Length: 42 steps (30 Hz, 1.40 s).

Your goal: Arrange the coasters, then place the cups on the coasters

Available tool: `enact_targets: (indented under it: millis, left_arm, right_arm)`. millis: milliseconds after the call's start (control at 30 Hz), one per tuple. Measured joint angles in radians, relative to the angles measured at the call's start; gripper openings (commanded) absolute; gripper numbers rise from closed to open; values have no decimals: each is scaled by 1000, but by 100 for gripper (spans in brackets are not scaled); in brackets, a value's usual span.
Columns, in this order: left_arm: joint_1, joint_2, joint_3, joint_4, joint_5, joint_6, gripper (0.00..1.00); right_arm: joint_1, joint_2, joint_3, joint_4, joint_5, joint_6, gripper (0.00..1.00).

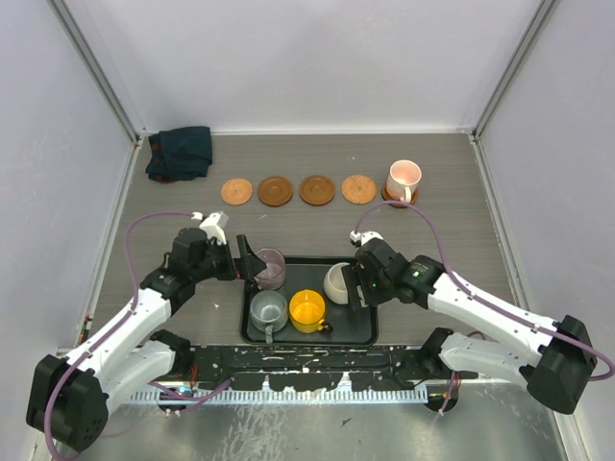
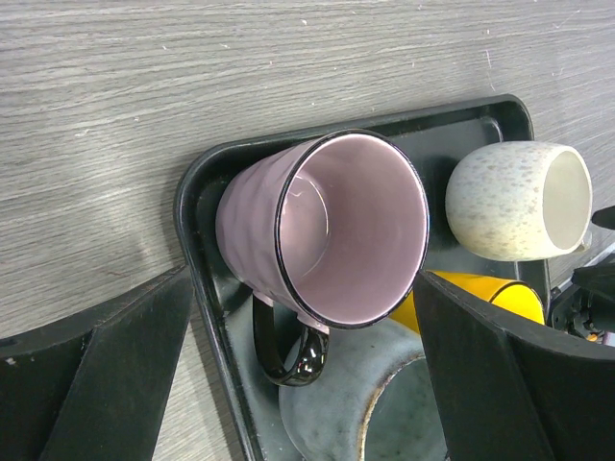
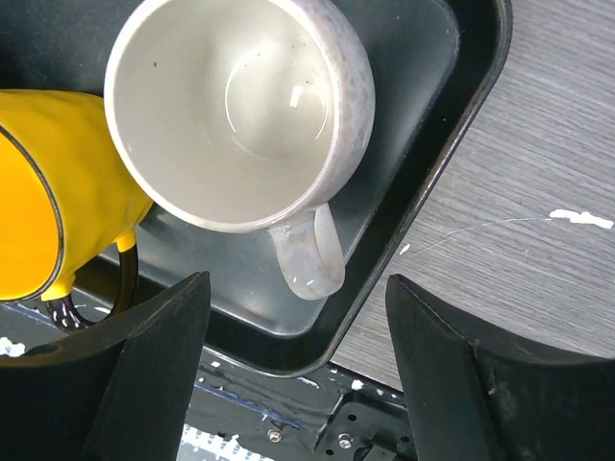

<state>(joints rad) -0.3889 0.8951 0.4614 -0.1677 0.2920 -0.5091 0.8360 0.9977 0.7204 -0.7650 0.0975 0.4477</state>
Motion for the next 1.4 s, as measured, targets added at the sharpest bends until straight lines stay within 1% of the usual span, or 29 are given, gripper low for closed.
enact_targets:
  millis: [233,500,800,1100,1400]
  left_arm:
    - [0,-16,0,-1,0,1,98]
    - [0,-8,0,-1,0,1,98]
    - [0,-2,0,-1,0,1,98]
    - [0,10,0,0,0,1,98]
    - [0,18,0,0,0,1,98]
  right_arm:
    - [0,91,0,27,-18,-2,69]
    - [0,139,0,63,-21,-4,58]
    - [9,142,0,98,-55,8,53]
    - [16,148,0,98,-51,36,55]
    - [19,164,0,72,-28,67,55]
